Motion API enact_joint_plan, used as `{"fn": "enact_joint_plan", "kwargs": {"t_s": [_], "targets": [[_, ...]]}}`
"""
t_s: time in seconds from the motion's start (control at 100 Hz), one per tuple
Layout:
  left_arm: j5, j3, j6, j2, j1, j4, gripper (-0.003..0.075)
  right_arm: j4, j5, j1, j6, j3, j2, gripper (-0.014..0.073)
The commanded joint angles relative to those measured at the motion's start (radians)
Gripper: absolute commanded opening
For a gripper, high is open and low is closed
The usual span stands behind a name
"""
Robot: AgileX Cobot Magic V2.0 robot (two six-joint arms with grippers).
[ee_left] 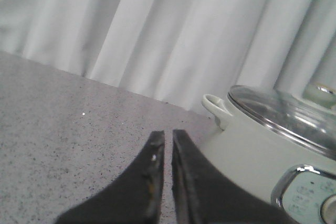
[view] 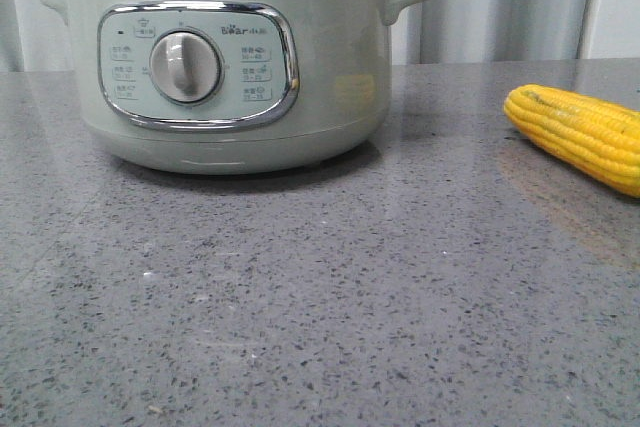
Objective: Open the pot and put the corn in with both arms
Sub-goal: 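Grasp the silver knob of the glass lid with the left gripper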
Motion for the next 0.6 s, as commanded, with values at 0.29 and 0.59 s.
{"fn": "enact_joint_plan", "kwargs": {"t_s": [0.29,0.59], "targets": [[0.099,-0.329,0.297,0.401,-0.025,0.046,0.0393,-0.226,0.070,-0.007,-0.004,-0.362,0.343,0.0121],[-0.017,-0.467,0.299,0.653,-0.247,0.001,0.0439,-0.231,0.086,-0.007,-0.004,-0.436,0.487,0.0552]]}}
